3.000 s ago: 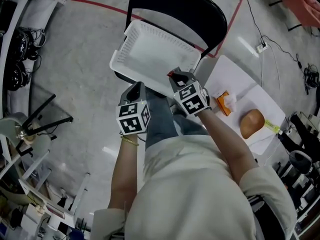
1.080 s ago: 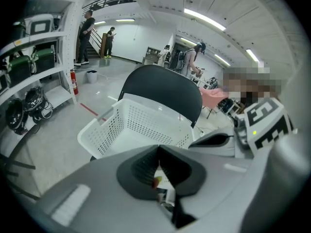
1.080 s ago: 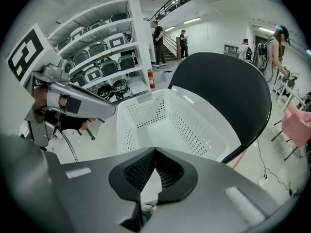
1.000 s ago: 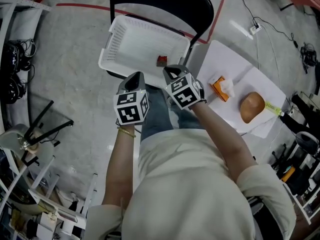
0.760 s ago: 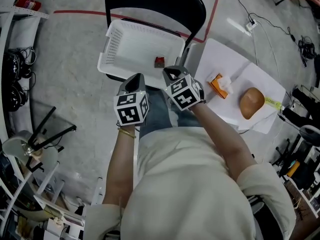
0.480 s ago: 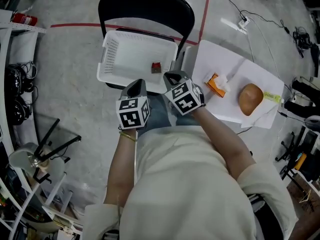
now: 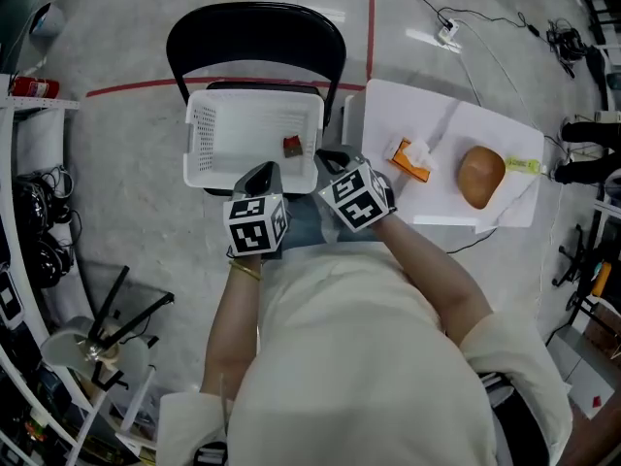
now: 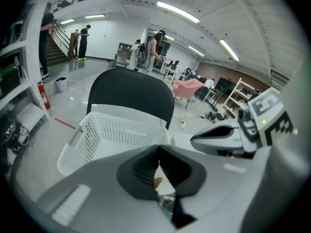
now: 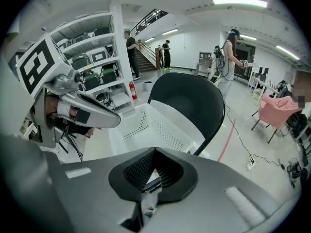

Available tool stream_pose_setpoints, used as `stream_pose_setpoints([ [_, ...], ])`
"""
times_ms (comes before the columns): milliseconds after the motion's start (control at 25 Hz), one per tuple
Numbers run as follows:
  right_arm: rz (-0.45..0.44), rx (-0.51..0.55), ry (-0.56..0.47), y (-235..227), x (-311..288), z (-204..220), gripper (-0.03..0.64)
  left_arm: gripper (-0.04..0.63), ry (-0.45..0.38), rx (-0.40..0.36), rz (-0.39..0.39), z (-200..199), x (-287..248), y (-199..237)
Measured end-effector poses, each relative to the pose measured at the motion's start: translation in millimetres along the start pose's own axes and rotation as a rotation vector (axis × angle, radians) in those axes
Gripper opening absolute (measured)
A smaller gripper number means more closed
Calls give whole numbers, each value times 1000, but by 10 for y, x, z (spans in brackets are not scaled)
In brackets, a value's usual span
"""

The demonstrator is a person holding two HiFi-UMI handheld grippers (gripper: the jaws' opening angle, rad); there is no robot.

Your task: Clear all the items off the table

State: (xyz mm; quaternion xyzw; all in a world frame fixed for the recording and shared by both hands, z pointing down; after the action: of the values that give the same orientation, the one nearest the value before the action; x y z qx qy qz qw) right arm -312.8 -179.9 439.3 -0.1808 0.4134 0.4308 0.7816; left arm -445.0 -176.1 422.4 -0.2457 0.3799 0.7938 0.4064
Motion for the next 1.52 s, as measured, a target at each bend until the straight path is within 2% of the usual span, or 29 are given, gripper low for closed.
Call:
stream_pose_setpoints([
  [480,186,-228,19,-369,316,369,0,9,105,-211,191,-220,-339,-461],
  [760,267,-320,12,-500,629,590,0,9,119,-300,257,-296,-429,-818],
  [1080,373,-430,-8,-675,1083,1059,0,9,154,-409,333,-147,-485,-1431],
  [1520,465,-527,-13,-952,1716,1944,0,9,201,-508,414,249,-716,-2459],
])
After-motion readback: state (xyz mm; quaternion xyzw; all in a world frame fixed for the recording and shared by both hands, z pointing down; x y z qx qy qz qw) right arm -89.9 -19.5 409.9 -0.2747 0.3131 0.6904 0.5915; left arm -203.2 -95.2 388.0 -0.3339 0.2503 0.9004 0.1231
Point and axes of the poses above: the fingertips, and each gripper's own axes: x backward along the fingers, y to its left, z out of its underside, the point moved 5 cm from there along x, backward along the fingers, and after that the axes turned 9 degrees about z, right-handed, at the moved point
